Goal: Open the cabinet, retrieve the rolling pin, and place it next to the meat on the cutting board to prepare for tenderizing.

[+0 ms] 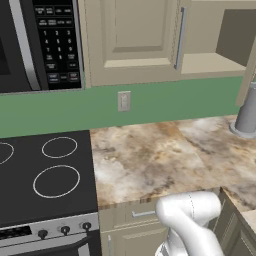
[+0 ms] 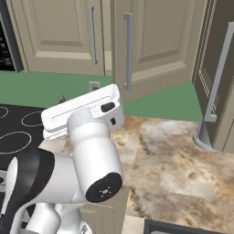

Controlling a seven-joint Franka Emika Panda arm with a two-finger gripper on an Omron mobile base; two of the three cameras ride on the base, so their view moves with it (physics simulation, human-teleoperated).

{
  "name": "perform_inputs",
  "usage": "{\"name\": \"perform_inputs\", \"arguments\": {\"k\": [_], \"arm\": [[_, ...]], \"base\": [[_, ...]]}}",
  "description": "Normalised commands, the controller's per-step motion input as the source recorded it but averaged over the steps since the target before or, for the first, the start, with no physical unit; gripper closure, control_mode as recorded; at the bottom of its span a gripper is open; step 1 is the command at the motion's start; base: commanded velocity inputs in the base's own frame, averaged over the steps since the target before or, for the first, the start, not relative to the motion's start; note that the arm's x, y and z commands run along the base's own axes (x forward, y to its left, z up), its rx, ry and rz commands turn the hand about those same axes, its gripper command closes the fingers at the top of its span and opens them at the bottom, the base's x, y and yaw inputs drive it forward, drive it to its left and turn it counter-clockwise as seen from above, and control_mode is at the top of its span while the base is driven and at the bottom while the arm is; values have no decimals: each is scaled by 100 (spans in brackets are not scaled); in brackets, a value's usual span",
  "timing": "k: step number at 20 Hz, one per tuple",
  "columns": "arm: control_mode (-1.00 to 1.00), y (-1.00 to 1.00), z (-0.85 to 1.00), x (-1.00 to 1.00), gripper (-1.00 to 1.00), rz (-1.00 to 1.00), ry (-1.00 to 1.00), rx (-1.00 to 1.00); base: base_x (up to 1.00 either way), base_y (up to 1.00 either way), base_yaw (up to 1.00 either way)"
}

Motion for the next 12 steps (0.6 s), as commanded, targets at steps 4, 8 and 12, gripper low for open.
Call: {"name": "perform_inputs", "arguments": {"k": [4,8,12], "arm": [[-100,84,-24,8,-100,-3,4,-14],[-100,69,-29,30,-100,-15,9,-18],[-100,66,-35,51,-100,-13,16,-16]], "base": [[0,0,0],[0,0,0],[0,0,0]]}}
